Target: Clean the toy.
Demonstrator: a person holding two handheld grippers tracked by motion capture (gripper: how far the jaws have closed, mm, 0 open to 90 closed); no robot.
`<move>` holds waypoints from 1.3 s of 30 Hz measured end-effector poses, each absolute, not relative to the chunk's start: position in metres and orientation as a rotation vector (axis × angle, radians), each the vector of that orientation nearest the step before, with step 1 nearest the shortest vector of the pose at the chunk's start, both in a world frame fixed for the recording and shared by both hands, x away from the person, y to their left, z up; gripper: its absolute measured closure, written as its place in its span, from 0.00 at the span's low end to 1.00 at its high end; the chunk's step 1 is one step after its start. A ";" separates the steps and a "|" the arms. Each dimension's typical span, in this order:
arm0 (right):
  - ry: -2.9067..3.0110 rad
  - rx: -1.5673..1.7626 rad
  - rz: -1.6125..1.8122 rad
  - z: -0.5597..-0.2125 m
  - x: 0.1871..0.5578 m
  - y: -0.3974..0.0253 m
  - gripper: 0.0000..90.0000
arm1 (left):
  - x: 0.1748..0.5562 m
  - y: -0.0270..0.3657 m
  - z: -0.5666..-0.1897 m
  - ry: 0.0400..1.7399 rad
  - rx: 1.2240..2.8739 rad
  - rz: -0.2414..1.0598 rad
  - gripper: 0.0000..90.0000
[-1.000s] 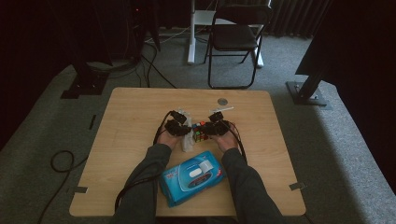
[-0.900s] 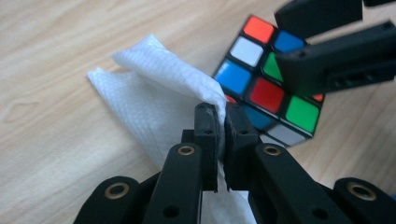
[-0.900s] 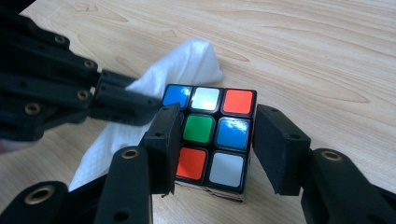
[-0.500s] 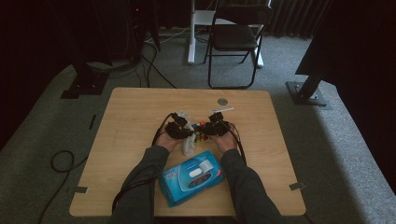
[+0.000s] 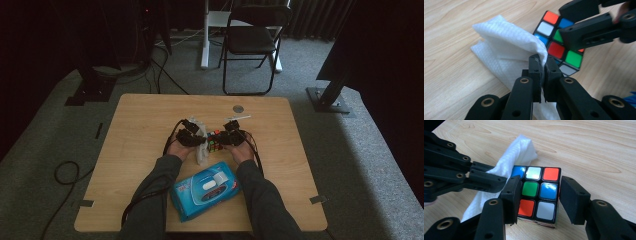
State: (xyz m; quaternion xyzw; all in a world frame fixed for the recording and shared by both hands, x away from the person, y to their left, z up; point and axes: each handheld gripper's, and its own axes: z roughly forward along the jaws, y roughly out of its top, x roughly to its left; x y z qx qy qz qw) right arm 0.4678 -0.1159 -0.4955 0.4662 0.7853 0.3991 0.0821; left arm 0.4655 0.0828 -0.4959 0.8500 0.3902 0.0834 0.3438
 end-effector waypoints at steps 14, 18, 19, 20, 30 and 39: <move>2.347 1.398 1.193 -0.495 0.468 -0.116 0.58 | 0.472 0.075 -0.512 1.118 2.256 0.193 0.96; 2.344 1.402 1.196 -0.496 0.468 -0.117 0.57 | 0.469 0.077 -0.500 1.091 2.212 0.210 0.96; 2.345 1.405 1.199 -0.496 0.468 -0.117 0.57 | 0.468 0.078 -0.497 1.082 2.206 0.218 0.96; 2.344 1.406 1.199 -0.496 0.468 -0.117 0.57 | 0.468 0.078 -0.495 1.077 2.198 0.224 0.96; 2.339 1.407 1.201 -0.496 0.468 -0.117 0.57 | 0.470 0.073 -0.514 1.106 2.254 0.191 0.97; 2.337 1.412 1.212 -0.497 0.468 -0.118 0.57 | 0.463 0.078 -0.501 1.075 2.196 0.201 0.97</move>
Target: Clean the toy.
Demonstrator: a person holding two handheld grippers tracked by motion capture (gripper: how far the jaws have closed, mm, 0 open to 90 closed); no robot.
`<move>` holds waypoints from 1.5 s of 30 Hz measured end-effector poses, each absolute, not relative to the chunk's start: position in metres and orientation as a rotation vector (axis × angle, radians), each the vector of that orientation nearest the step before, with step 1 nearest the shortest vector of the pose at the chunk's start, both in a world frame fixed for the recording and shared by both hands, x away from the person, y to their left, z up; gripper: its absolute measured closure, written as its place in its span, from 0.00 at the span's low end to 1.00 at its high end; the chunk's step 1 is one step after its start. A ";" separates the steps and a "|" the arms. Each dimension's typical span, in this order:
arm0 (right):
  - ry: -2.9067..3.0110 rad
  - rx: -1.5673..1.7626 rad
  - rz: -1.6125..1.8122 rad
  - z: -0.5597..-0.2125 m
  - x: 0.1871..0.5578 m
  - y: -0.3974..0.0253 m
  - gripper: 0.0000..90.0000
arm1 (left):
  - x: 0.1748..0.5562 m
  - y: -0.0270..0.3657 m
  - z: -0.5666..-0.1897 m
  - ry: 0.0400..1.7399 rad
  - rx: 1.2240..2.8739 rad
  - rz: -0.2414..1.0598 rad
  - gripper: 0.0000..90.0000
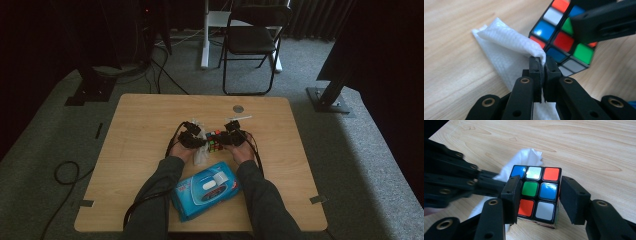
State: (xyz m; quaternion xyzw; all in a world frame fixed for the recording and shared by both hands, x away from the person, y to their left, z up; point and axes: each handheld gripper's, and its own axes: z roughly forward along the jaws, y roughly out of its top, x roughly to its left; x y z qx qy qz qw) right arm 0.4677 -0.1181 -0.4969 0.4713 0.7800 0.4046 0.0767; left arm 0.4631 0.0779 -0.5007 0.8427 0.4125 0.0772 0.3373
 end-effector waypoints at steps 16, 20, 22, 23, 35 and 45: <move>2.330 1.424 1.214 -0.497 0.468 -0.118 0.58 | 0.447 0.065 -0.513 0.974 2.315 0.122 0.96; 2.325 1.426 1.209 -0.497 0.468 -0.117 0.58 | 0.441 0.064 -0.507 0.950 2.296 0.129 0.96; 2.326 1.427 1.208 -0.497 0.468 -0.117 0.58 | 0.439 0.065 -0.503 0.941 2.278 0.139 0.96; 2.326 1.427 1.209 -0.497 0.468 -0.117 0.58 | 0.439 0.066 -0.502 0.944 2.267 0.146 0.96; 2.312 1.429 1.193 -0.496 0.467 -0.116 0.58 | 0.435 0.060 -0.495 0.923 2.259 0.164 0.96; 2.345 1.393 1.191 -0.494 0.465 -0.118 0.55 | 0.446 0.077 -0.493 1.075 2.202 0.237 0.95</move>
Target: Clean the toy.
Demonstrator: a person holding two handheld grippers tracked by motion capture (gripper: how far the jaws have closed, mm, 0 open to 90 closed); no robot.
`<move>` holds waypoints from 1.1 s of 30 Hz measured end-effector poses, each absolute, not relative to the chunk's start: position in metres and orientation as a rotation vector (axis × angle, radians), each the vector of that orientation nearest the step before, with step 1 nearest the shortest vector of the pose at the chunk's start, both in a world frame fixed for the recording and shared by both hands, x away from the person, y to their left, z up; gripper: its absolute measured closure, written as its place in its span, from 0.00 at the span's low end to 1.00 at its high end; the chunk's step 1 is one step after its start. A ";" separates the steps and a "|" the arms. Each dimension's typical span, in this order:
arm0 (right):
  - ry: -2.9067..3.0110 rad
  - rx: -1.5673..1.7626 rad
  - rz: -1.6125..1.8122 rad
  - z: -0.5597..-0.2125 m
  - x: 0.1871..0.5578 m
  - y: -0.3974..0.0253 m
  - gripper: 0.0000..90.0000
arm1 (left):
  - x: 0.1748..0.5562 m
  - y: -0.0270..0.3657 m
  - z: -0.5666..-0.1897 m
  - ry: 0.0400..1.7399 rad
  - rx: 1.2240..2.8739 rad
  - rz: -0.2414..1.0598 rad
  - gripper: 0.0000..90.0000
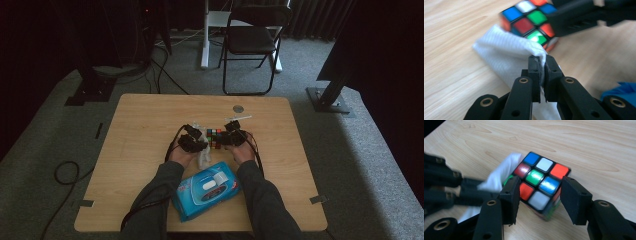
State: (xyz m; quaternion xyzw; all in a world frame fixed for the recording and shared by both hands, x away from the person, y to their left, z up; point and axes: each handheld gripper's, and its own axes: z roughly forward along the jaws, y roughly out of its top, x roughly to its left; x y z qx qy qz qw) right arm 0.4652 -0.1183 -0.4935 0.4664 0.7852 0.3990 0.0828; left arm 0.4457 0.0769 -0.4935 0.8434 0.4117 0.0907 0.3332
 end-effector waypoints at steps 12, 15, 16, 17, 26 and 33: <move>2.312 1.342 1.150 -0.490 0.482 -0.115 0.49 | 0.448 0.075 -0.495 1.036 2.227 0.182 0.95; 2.337 1.366 1.167 -0.493 0.485 -0.117 0.52 | 0.450 0.075 -0.496 1.042 2.226 0.179 0.95; 2.342 1.357 1.165 -0.493 0.485 -0.117 0.52 | 0.451 0.075 -0.496 1.050 2.223 0.183 0.95; 2.348 1.349 1.159 -0.492 0.484 -0.117 0.53 | 0.452 0.076 -0.496 1.058 2.219 0.186 0.95; 2.346 1.286 1.198 -0.487 0.479 -0.119 0.54 | 0.460 0.089 -0.498 1.184 2.142 0.210 0.93; 2.371 1.314 1.158 -0.491 0.486 -0.111 0.57 | 0.459 0.088 -0.499 1.137 2.169 0.207 0.93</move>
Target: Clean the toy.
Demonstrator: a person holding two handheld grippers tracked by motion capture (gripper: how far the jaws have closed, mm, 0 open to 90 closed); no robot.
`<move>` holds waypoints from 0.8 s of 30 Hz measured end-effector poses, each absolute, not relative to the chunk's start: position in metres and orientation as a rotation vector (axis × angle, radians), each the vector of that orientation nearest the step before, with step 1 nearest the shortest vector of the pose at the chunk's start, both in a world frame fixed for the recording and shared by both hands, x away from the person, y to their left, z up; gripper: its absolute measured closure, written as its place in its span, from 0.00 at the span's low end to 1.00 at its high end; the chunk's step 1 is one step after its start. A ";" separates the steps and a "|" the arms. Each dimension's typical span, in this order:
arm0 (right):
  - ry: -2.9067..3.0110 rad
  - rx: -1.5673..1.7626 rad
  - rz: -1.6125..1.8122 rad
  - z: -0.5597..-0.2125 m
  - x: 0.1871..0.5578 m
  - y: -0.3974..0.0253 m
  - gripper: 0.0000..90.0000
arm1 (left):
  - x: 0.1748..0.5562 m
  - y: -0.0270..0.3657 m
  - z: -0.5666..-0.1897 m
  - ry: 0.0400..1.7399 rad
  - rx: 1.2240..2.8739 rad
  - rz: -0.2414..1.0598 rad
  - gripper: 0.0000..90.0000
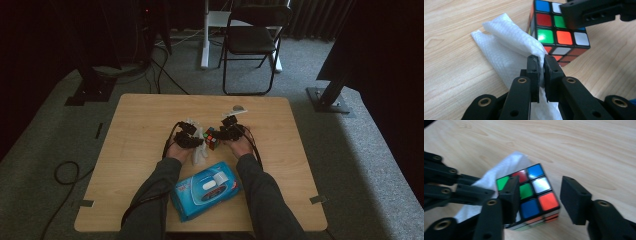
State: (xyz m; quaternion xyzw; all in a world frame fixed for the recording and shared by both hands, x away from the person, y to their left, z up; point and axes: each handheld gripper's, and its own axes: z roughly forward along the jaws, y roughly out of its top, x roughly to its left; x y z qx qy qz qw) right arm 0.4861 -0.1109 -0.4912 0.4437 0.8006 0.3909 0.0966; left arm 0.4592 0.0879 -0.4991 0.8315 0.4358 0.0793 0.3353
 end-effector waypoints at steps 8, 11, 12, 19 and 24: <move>2.441 1.245 1.175 -0.490 0.475 -0.110 0.62 | 0.463 0.091 -0.499 1.158 2.149 0.208 0.93; 2.431 1.239 1.182 -0.489 0.475 -0.108 0.61 | 0.464 0.091 -0.499 1.157 2.148 0.201 0.93; 2.419 1.238 1.187 -0.489 0.475 -0.108 0.58 | 0.464 0.091 -0.499 1.156 2.148 0.205 0.93; 2.396 1.289 1.182 -0.492 0.478 -0.106 0.58 | 0.467 0.090 -0.496 1.147 2.132 0.223 0.94; 2.403 1.299 1.181 -0.491 0.478 -0.108 0.63 | 0.467 0.091 -0.495 1.140 2.089 0.229 0.94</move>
